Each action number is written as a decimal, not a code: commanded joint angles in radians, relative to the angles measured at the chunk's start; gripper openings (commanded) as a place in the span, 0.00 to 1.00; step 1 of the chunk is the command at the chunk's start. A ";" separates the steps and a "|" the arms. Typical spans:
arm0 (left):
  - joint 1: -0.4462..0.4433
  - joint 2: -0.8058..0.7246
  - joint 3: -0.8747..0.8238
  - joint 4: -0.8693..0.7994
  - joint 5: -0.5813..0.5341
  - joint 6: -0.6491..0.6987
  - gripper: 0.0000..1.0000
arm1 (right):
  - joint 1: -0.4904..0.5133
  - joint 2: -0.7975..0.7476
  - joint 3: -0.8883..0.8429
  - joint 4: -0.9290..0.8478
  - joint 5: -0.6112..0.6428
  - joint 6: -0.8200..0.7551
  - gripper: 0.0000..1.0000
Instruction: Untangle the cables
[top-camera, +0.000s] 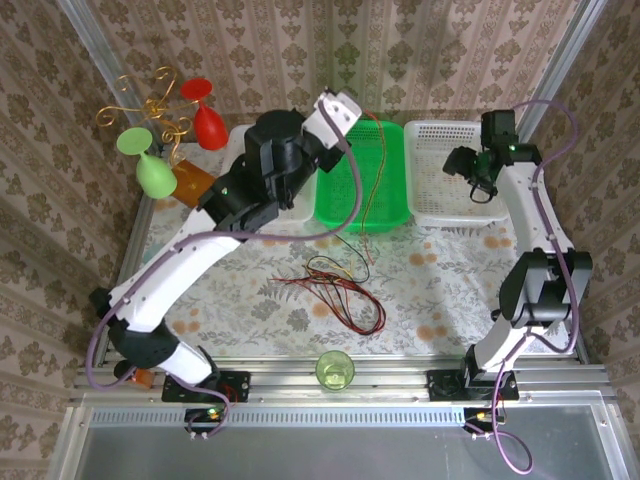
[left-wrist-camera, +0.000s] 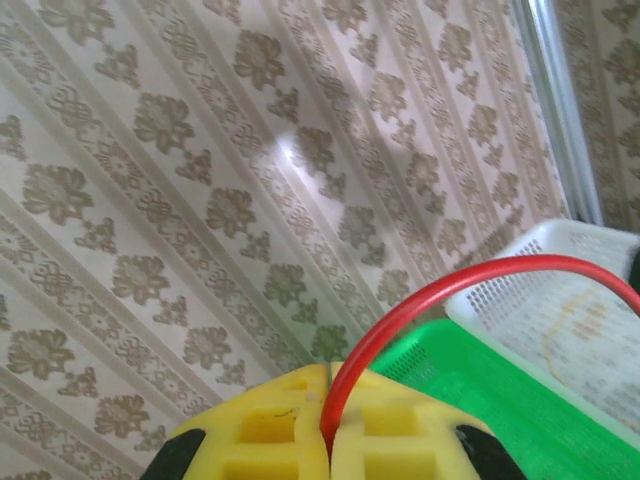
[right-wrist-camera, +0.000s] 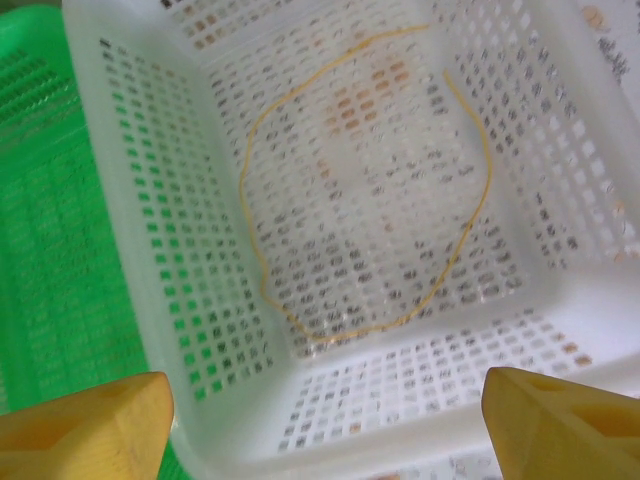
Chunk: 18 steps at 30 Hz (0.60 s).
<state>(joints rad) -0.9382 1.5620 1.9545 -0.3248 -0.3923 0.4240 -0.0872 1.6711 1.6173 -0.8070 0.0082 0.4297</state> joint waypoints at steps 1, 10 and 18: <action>0.046 0.060 0.136 -0.047 0.047 0.023 0.00 | -0.001 -0.098 -0.070 0.032 -0.065 0.027 0.83; 0.153 0.255 0.413 -0.123 0.092 -0.017 0.00 | -0.002 -0.246 -0.163 0.034 -0.090 0.023 0.85; 0.233 0.398 0.413 -0.204 0.144 -0.162 0.00 | -0.003 -0.273 -0.198 0.026 -0.110 0.026 0.85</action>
<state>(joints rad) -0.7292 1.9079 2.3581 -0.4603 -0.2886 0.3569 -0.0872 1.4151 1.4384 -0.7837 -0.0669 0.4484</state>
